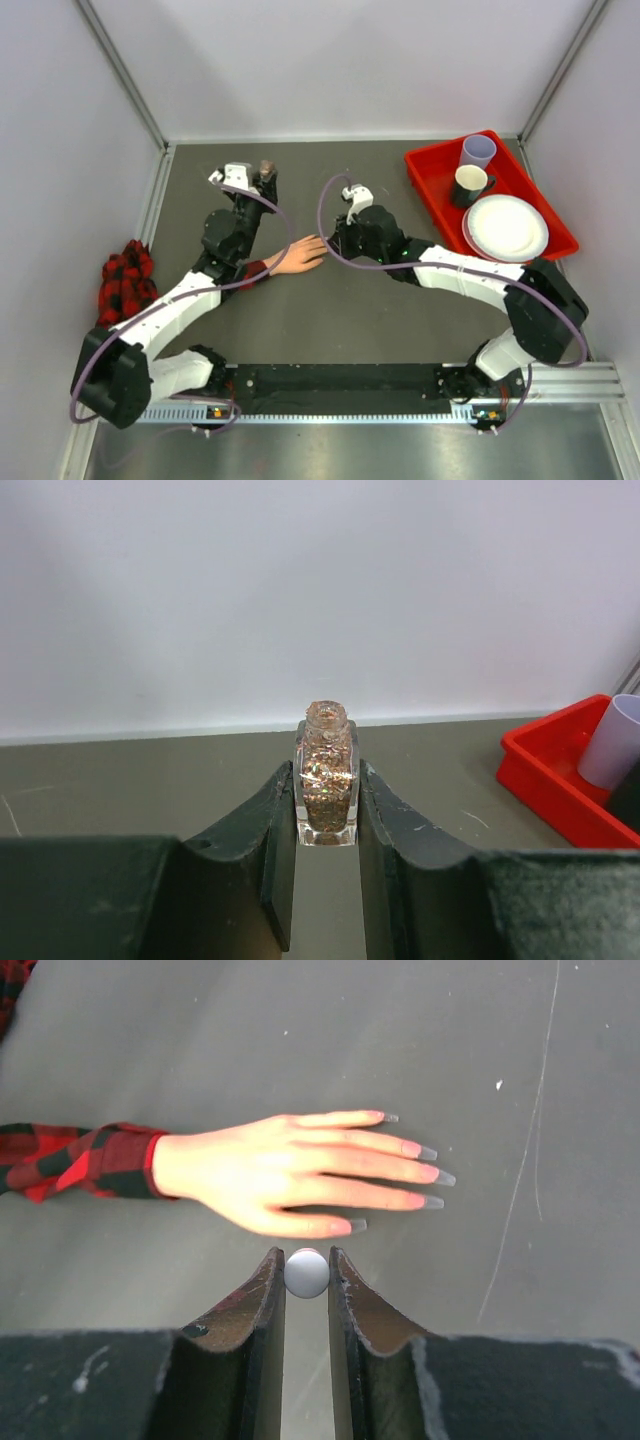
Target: Paint the nails
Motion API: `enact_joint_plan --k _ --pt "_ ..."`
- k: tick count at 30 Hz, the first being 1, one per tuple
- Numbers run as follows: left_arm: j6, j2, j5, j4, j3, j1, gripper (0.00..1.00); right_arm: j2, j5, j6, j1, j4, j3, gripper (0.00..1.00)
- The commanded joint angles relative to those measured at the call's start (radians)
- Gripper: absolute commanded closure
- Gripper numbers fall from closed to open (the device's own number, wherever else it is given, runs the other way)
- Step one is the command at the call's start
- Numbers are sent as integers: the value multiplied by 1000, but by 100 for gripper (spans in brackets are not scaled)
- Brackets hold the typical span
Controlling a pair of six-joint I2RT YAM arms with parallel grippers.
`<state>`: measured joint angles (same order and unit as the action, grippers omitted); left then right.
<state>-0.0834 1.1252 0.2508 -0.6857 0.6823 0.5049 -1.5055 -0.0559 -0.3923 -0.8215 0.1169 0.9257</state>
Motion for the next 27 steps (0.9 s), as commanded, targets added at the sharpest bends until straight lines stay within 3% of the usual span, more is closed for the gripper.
enact_joint_plan --k 1,8,27 --pt "-56 51 -88 -275 -52 -34 100 -13 -15 1 7 232 -36 100" --pt "-6 120 -123 -342 -113 -45 100 -156 -90 21 -31 369 -56 100" --pt "-27 122 -165 -354 -170 -52 100 -234 -170 27 -93 331 -47 100"
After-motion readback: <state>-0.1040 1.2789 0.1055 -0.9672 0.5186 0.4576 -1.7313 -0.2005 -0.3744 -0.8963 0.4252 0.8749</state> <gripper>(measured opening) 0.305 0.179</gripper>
